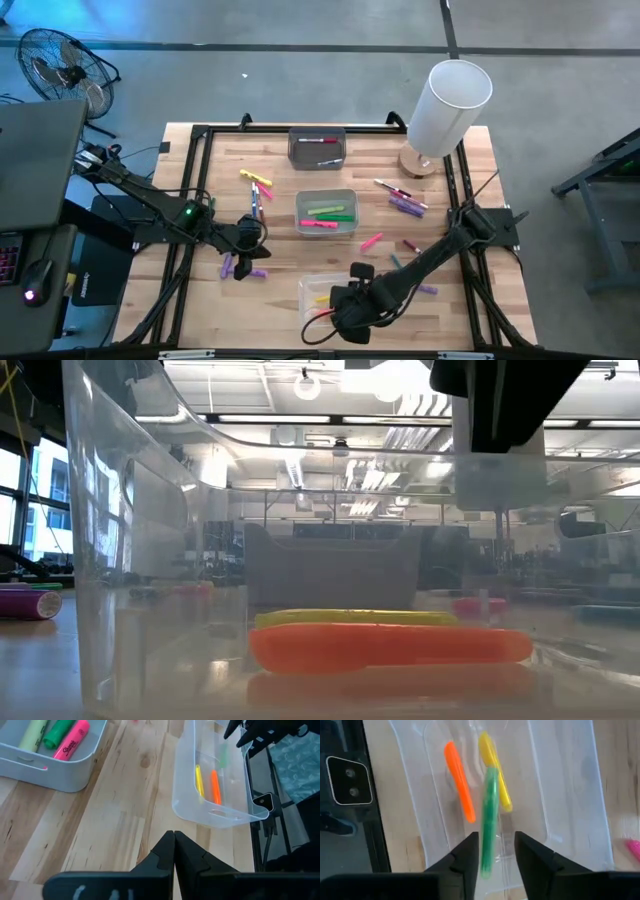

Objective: Pick & Place Markers
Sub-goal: Put the green pen into the transparent bin, then put the blue marker pen into the black bin

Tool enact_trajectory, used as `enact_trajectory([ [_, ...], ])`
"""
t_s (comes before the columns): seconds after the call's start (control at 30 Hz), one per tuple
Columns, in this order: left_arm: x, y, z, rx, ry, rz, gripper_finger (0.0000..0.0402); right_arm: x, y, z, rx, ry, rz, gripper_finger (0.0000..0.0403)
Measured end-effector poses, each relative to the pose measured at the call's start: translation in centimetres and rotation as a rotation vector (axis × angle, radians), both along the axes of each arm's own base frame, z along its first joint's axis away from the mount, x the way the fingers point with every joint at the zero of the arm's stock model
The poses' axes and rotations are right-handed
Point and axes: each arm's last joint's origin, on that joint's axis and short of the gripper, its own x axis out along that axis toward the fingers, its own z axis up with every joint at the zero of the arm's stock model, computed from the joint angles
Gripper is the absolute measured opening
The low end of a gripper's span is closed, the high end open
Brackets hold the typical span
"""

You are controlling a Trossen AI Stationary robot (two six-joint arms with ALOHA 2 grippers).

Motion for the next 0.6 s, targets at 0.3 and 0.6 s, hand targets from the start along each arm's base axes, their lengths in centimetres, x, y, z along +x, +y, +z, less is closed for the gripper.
enact_trajectory([
  [0.3,0.0,0.0,0.0,0.002,0.000,-0.001,0.0000,-2.0,-1.3,5.2,0.013,-0.102,-0.006,0.0120],
  [0.6,-0.1,0.5,-0.3,-0.136,0.033,0.283,0.0016,-7.9,-4.4,8.9,-0.030,-0.183,-0.124,0.0018],
])
